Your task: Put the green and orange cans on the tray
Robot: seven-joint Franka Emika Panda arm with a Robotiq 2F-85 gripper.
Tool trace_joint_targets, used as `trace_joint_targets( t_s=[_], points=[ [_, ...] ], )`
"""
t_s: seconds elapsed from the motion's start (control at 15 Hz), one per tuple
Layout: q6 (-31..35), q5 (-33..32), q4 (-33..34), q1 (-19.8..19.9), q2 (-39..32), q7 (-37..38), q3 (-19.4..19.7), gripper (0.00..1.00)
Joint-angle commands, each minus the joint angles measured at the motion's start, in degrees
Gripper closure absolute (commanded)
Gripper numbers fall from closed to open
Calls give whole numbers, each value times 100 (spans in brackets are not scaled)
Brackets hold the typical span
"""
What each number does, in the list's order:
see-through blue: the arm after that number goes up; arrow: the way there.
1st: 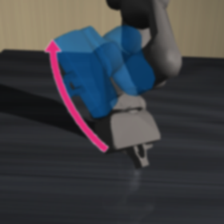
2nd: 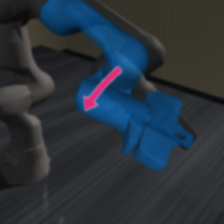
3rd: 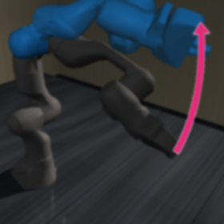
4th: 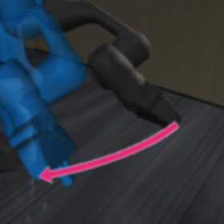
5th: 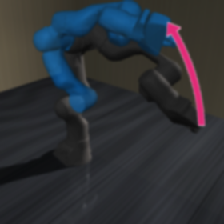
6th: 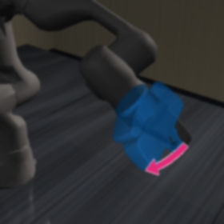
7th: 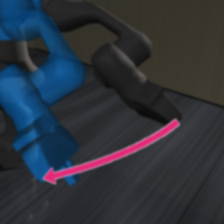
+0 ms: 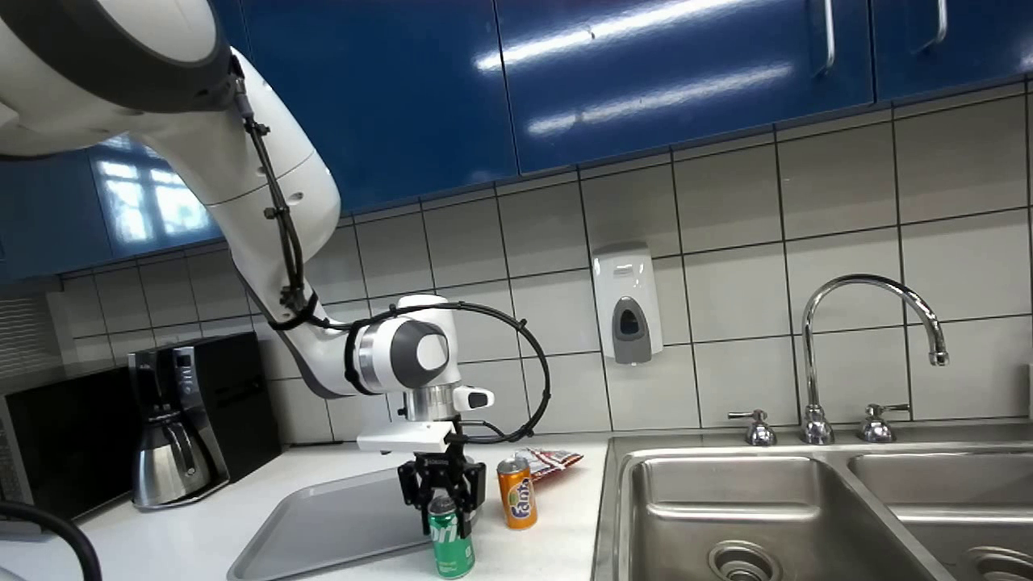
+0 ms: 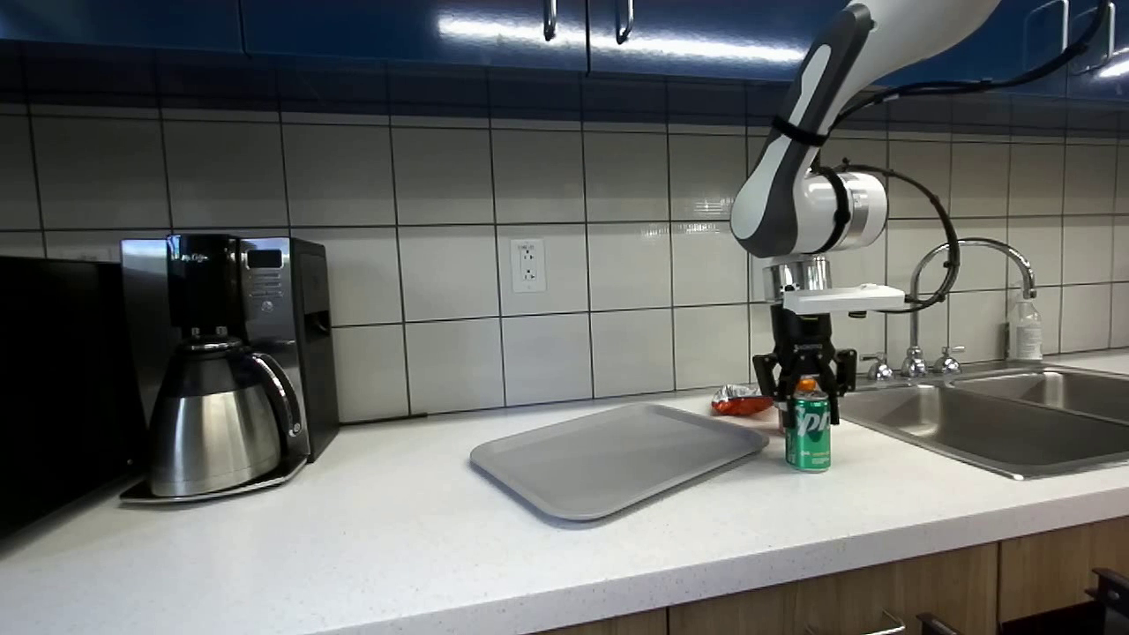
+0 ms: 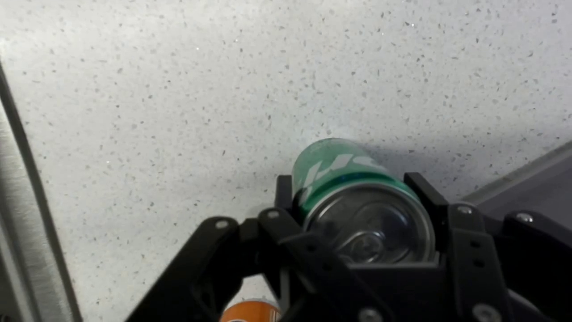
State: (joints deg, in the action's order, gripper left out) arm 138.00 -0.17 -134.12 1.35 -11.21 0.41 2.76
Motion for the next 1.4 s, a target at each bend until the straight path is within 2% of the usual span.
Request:
trace_joint_targets(
  t_s=[0.0, 0.33, 0.53, 1.0, 1.33],
  points=[
    [-277, -58, -89, -8, 447, -180, -78, 62],
    [-757, -126, -110, -134, 1002, -184, -181, 62],
    [-908, -95, 32, -218, 1105, -140, -242, 62],
    [-877, 37, 501, -406, 785, -119, -426, 62],
    [-909, 60, 934, -612, 263, -58, -632, 62]
  ],
)
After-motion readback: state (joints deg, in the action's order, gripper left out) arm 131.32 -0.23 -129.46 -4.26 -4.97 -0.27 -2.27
